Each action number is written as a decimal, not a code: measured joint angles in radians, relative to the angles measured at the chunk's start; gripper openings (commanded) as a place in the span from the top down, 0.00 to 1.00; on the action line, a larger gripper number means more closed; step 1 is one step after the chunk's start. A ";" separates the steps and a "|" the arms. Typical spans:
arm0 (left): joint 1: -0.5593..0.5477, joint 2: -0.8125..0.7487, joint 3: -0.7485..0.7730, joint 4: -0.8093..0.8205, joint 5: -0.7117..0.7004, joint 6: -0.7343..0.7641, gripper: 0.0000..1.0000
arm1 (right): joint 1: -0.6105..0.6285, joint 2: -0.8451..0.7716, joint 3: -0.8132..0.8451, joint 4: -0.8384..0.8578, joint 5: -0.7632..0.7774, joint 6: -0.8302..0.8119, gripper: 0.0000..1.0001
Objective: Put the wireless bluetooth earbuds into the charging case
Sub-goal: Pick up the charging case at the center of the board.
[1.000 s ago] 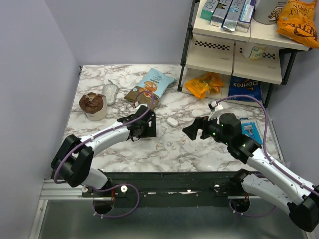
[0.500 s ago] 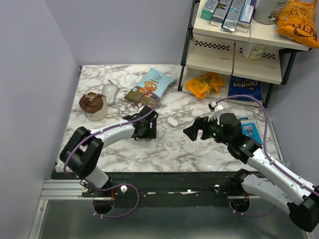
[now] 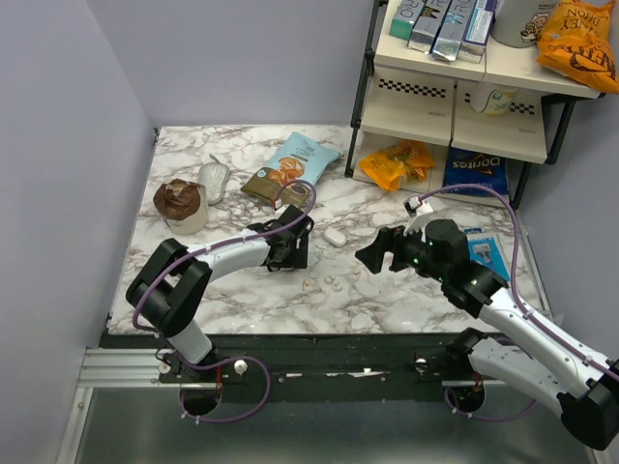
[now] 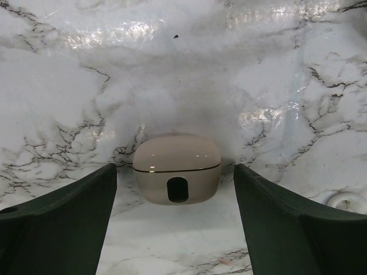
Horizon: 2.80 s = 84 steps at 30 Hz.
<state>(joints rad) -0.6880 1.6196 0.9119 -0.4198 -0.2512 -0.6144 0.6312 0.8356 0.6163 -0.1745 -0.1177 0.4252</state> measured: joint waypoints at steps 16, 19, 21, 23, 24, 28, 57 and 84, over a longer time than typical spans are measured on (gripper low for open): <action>-0.014 0.017 0.000 0.019 -0.039 -0.021 0.25 | 0.000 0.002 0.000 0.000 0.000 0.000 0.00; -0.014 0.019 0.000 0.025 -0.045 -0.023 0.28 | 0.000 0.002 0.000 0.000 0.000 0.000 0.00; -0.014 0.019 0.000 0.028 -0.047 -0.023 0.29 | 0.000 0.002 0.000 0.000 0.000 0.000 0.00; -0.014 0.019 0.000 0.029 -0.048 -0.024 0.25 | 0.000 0.002 0.000 0.000 0.000 0.000 0.00; -0.014 0.019 0.000 0.029 -0.048 -0.025 0.24 | 0.000 0.002 0.000 0.000 0.000 0.000 0.00; -0.016 0.019 -0.001 0.030 -0.051 -0.027 0.21 | 0.000 0.002 0.000 0.000 0.000 0.000 0.00; -0.050 -0.050 -0.068 0.055 -0.086 -0.013 1.00 | 0.000 -0.040 -0.013 -0.006 0.000 0.007 0.00; -0.289 -0.648 -0.578 1.019 0.264 0.557 1.00 | 0.000 0.053 0.268 -0.147 -0.110 -0.023 0.06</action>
<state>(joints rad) -0.9768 0.9718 0.3336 0.5995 0.0124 -0.0574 0.6312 0.8886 0.8841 -0.3218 -0.2276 0.4019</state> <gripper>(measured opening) 0.631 0.945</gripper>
